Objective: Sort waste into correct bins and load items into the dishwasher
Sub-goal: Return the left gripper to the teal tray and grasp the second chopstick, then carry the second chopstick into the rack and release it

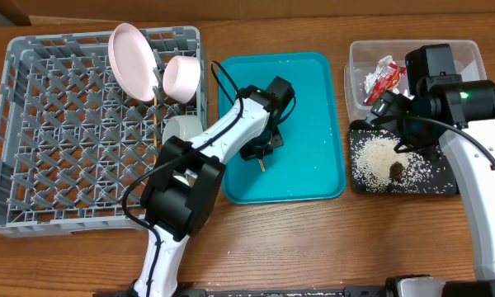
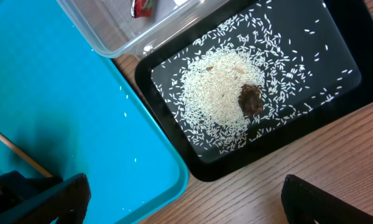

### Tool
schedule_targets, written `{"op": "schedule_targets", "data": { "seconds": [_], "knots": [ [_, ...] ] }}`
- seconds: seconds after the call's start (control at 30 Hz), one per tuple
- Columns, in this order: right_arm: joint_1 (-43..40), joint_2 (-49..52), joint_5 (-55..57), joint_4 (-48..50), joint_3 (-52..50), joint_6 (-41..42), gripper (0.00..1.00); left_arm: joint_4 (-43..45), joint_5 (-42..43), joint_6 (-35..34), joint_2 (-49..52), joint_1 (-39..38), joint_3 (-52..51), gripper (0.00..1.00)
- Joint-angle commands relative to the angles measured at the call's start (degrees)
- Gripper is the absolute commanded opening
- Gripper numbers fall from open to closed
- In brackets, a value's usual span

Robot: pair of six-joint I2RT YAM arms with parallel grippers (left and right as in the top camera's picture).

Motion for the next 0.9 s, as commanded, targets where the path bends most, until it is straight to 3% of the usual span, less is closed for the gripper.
{"op": "schedule_targets", "data": {
  "seconds": [0.0,0.17,0.4,0.67,0.87],
  "knots": [
    [-0.2,-1.0,0.6,0.2,1.2,-0.2,1.00,-0.1,2.6,1.8,3.9,0.7,-0.8,0.04],
    [-0.2,-1.0,0.6,0.2,1.2,-0.2,1.00,-5.1,3.2,10.0,1.3,0.8,4.9,0.04],
    [-0.2,-1.0,0.6,0.2,1.2,-0.2,1.00,-17.0,-4.5,17.5,-10.8,0.8,15.5,0.04],
    [-0.2,-1.0,0.6,0.2,1.2,-0.2,1.00,-27.8,-20.5,21.3,-22.7,2.8,15.5,0.04],
    [-0.2,-1.0,0.6,0.2,1.2,-0.2,1.00,-33.2,-23.0,24.6,-24.0,10.7,13.1,0.04]
  ]
}}
